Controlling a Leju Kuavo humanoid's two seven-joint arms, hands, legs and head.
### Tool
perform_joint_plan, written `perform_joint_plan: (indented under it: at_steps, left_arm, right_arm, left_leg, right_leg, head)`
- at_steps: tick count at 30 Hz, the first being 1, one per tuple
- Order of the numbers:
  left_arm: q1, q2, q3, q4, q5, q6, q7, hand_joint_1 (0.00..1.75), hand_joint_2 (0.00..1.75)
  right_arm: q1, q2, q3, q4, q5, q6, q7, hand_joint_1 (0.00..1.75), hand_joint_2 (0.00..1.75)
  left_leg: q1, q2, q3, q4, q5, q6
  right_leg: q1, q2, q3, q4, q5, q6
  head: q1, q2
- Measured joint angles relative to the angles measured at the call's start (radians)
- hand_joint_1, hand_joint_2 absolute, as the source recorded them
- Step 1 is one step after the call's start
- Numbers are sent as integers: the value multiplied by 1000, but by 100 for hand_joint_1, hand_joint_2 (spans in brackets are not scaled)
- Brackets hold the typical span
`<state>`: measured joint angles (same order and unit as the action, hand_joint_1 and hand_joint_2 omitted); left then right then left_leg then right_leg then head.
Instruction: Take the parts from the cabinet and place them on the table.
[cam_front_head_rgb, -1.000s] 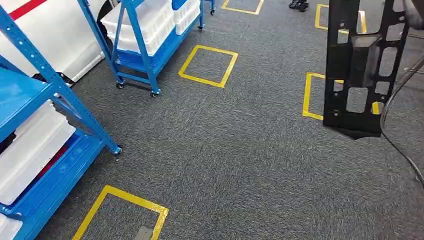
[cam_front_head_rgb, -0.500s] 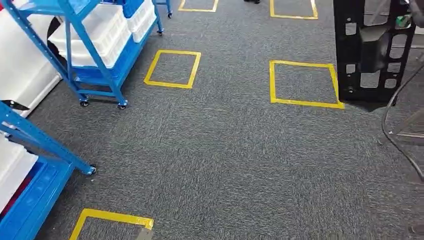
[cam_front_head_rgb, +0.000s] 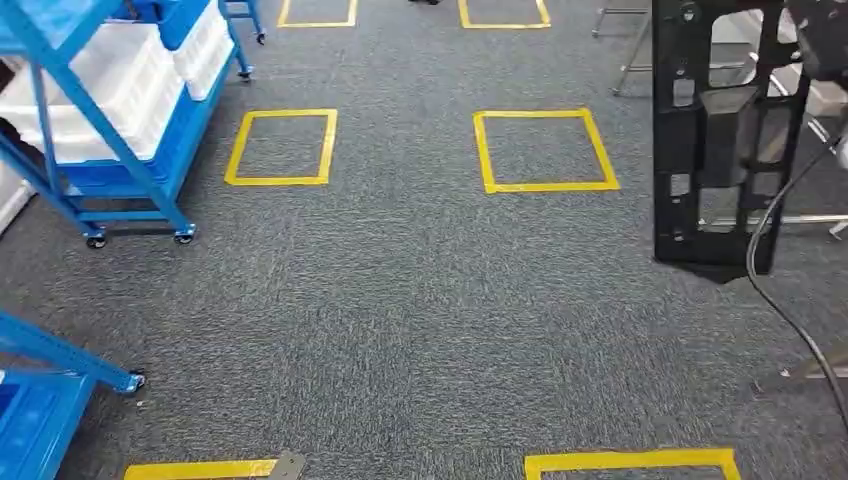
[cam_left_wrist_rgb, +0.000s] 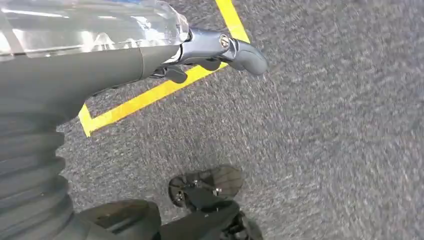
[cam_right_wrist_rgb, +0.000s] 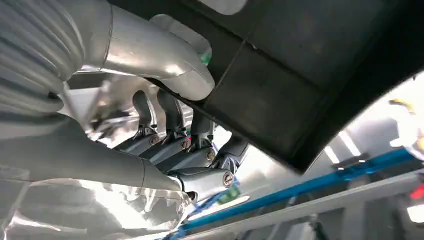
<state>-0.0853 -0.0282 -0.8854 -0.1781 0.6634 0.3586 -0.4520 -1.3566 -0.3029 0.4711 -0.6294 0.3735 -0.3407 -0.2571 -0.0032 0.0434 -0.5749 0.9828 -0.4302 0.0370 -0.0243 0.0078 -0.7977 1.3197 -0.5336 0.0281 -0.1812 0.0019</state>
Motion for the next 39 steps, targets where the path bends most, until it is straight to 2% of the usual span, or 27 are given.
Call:
perform_joint_plan:
  at_steps: [1, 3, 4, 5, 6, 9, 11, 12, 14, 15, 16, 18, 19, 20, 23, 24, 25, 26, 27, 29, 30, 31, 33, 34, 35, 36, 39]
  left_arm:
    - [-1, 0, 0, 0, 0, -1, 0, 0, 175]
    - [-2, -2, 0, 0, 0, -3, 0, 0, 175]
    - [-2, -2, 0, 0, 0, -3, 0, 0, 175]
    - [-3, 0, 0, 0, 0, -3, 0, 0, 175]
    - [-3, 0, 0, 0, 0, -3, -1, 0, 175]
    - [-6, 0, -2, 0, -2, -6, -1, 0, 175]
    - [-8, 0, -6, 0, -4, -8, 0, 0, 175]
    - [-6, 0, -10, 0, -7, -10, 1, 0, 175]
    - [-3, 0, -17, 0, -15, -11, 5, 0, 175]
    - [-3, 0, -19, 0, -17, -13, 6, 0, 175]
    - [-4, 0, -21, 0, -18, -14, 7, 0, 175]
    - [-7, 0, -24, 0, -19, -16, 11, 0, 175]
    - [-8, 0, -24, 0, -19, -16, 13, 0, 175]
    - [-9, 1, -24, 0, -20, -17, 17, 0, 175]
    - [-12, 0, -27, 0, -21, -20, 22, 0, 175]
    - [-14, 0, -28, 0, -21, -20, 23, 0, 175]
    - [-17, 0, -31, 0, -21, -19, 23, 0, 175]
    - [-18, 0, -32, 0, -20, -18, 21, 0, 175]
    - [-16, -1, -32, 0, -19, -16, 21, 0, 175]
    - [-10, -1, -34, 0, -18, -16, 21, 0, 175]
    - [-8, -2, -34, 0, -18, -16, 21, 0, 175]
    - [-8, -2, -35, 0, -18, -16, 21, 0, 175]
    - [-9, -5, -38, 0, -18, -16, 21, 0, 175]
    - [-9, -5, -39, 0, -18, -16, 21, 0, 175]
    - [-9, -3, -39, 0, -18, -16, 21, 0, 175]
    - [-9, -5, -40, 0, -18, -16, 21, 0, 175]
    - [-12, -6, -41, 0, -18, -16, 20, 0, 175]
  right_arm:
    - [5, 0, 0, 0, 0, 0, 0, 175, 175]
    - [4, 0, 1, -4, 0, 0, 0, 175, 175]
    - [2, 0, 1, -9, 0, -1, 0, 175, 175]
    - [-2, 0, 1, -11, 0, -2, 0, 175, 175]
    - [-2, 0, 2, -15, 0, -2, 2, 175, 175]
    - [-4, -10, 2, -18, 3, -1, 6, 175, 175]
    - [-7, -13, 1, -27, 3, 2, 6, 175, 175]
    - [-8, -15, 1, -27, 3, 4, 6, 175, 175]
    - [-2, -16, 2, -27, 3, 7, 6, 175, 175]
    - [7, -23, 1, -33, 3, 7, 6, 175, 175]
    - [16, -31, 1, -40, 3, 6, 6, 175, 175]
    - [30, -43, 1, -58, 3, 6, 5, 175, 175]
    - [33, -50, 0, -62, 3, 6, 5, 175, 175]
    - [37, -52, 0, -67, 3, 6, 6, 175, 175]
    - [47, -68, 0, -75, 8, 7, 18, 175, 175]
    - [47, -74, -1, -78, 11, 8, 23, 175, 175]
    - [49, -76, -1, -82, 12, 11, 24, 175, 175]
    - [41, -80, -1, -82, 13, 15, 24, 175, 175]
    - [35, -80, -1, -82, 13, 16, 25, 175, 175]
    - [39, -79, -1, -82, 13, 22, 25, 175, 175]
    - [42, -79, -1, -82, 13, 23, 25, 175, 175]
    - [43, -80, -1, -82, 13, 24, 26, 175, 175]
    - [40, -80, -1, -82, 13, 25, 26, 175, 175]
    - [36, -80, -1, -82, 13, 25, 26, 175, 175]
    - [33, -80, -1, -82, 13, 25, 26, 175, 175]
    - [30, -77, -1, -84, 15, 26, 26, 175, 175]
    - [28, -79, -1, -82, 21, 27, 30, 175, 175]
  left_leg:
    - [1, 11, -1, 4, -2, -3]
    - [3, 34, -3, 16, -12, -12]
    - [2, 46, -3, 25, -18, -17]
    - [-8, 51, -6, 33, -24, -24]
    - [-6, 58, -5, 30, -26, -28]
    - [-6, 91, 0, 34, -34, -44]
    - [5, 7, -26, 101, -88, -52]
    - [6, -14, -58, 175, -126, -53]
    - [6, -32, -127, 332, -184, -55]
    - [6, -33, -143, 359, -179, -52]
    - [6, -34, -133, 333, -153, -47]
    - [4, -56, -67, 178, -60, -33]
    - [4, -92, -31, 91, -19, -25]
    - [9, -141, -11, 64, -31, -22]
    - [2, -112, -7, 43, -31, -22]
    - [3, -95, -2, 25, -23, -14]
    - [10, -76, 7, 2, -9, -8]
    - [5, -63, 11, -14, -2, -1]
    - [4, -51, 12, -17, 1, 0]
    - [4, -23, 12, -16, -1, 0]
    - [4, -9, 12, -15, -2, -1]
    - [6, 4, 11, -13, -4, -4]
    - [12, 30, 11, 0, -15, -13]
    - [13, 41, 11, 11, -24, -20]
    - [5, 50, 9, 21, -32, -29]
    - [3, 56, 8, 31, -39, -35]
    - [2, 92, 14, 29, -43, -48]
  right_leg:
    - [-2, -4, 20, -34, 25, 3]
    - [-5, -33, 124, -214, 105, 8]
    - [-1, -72, 159, -286, 103, 11]
    - [9, -90, 161, -288, 104, -4]
    - [12, -68, 157, -283, 102, -13]
    - [7, -34, 154, -285, 107, -30]
    - [5, -17, 153, -286, 110, -42]
    - [5, -6, 152, -286, 111, -46]
    - [9, 23, 151, -286, 111, -49]
    - [11, 39, 151, -286, 112, -50]
    - [13, 54, 152, -285, 112, -49]
    - [14, 82, 152, -284, 113, -49]
    - [13, 95, 152, -284, 114, -47]
    - [13, 105, 147, -284, 117, -41]
    - [-4, 143, 134, -292, 130, -18]
    - [-2, 159, 134, -300, 136, -8]
    - [-4, 139, 131, -295, 131, -10]
    - [8, 67, 115, -263, 100, -8]
    - [9, 30, 86, -201, 62, -6]
    - [5, 6, 22, -50, -1, 1]
    - [0, 4, 4, -10, -8, 7]
    - [-4, 0, 8, -18, 7, 12]
    - [-12, -21, 92, -163, 87, 25]
    - [-15, -54, 145, -255, 124, 31]
    - [-2, -104, 161, -291, 104, 31]
    - [0, -82, 159, -292, 110, 10]
    - [2, -45, 147, -285, 110, -10]
  head:
    - [0, 0]
    - [0, 0]
    - [0, 0]
    - [0, 0]
    - [0, 0]
    - [0, 0]
    - [-2, 0]
    - [-1, 0]
    - [-2, 0]
    - [-2, 0]
    - [-2, 0]
    - [-2, 0]
    - [-2, 0]
    - [-1, 0]
    - [-2, 0]
    - [-1, 0]
    - [0, 0]
    - [0, 0]
    - [-1, 0]
    - [0, 0]
    - [0, 0]
    - [0, 0]
    - [0, 0]
    - [0, 0]
    - [0, 0]
    - [-1, 0]
    - [0, 0]
